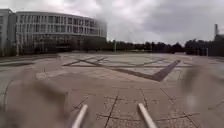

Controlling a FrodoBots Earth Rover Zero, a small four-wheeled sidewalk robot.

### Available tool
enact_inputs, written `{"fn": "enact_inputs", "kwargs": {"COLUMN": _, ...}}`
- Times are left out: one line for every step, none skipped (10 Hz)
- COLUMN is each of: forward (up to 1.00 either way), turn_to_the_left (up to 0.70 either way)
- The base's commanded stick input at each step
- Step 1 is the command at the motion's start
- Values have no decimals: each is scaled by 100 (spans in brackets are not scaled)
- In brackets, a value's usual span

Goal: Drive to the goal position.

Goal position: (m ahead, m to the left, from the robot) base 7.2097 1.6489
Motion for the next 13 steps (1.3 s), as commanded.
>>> {"fn": "enact_inputs", "kwargs": {"forward": 100, "turn_to_the_left": 0}}
{"fn": "enact_inputs", "kwargs": {"forward": 100, "turn_to_the_left": 0}}
{"fn": "enact_inputs", "kwargs": {"forward": 100, "turn_to_the_left": -14}}
{"fn": "enact_inputs", "kwargs": {"forward": 100, "turn_to_the_left": -27}}
{"fn": "enact_inputs", "kwargs": {"forward": 100, "turn_to_the_left": -27}}
{"fn": "enact_inputs", "kwargs": {"forward": 100, "turn_to_the_left": -27}}
{"fn": "enact_inputs", "kwargs": {"forward": 100, "turn_to_the_left": -27}}
{"fn": "enact_inputs", "kwargs": {"forward": 100, "turn_to_the_left": -27}}
{"fn": "enact_inputs", "kwargs": {"forward": 100, "turn_to_the_left": -27}}
{"fn": "enact_inputs", "kwargs": {"forward": 100, "turn_to_the_left": -27}}
{"fn": "enact_inputs", "kwargs": {"forward": 100, "turn_to_the_left": -27}}
{"fn": "enact_inputs", "kwargs": {"forward": 100, "turn_to_the_left": -27}}
{"fn": "enact_inputs", "kwargs": {"forward": 100, "turn_to_the_left": -27}}
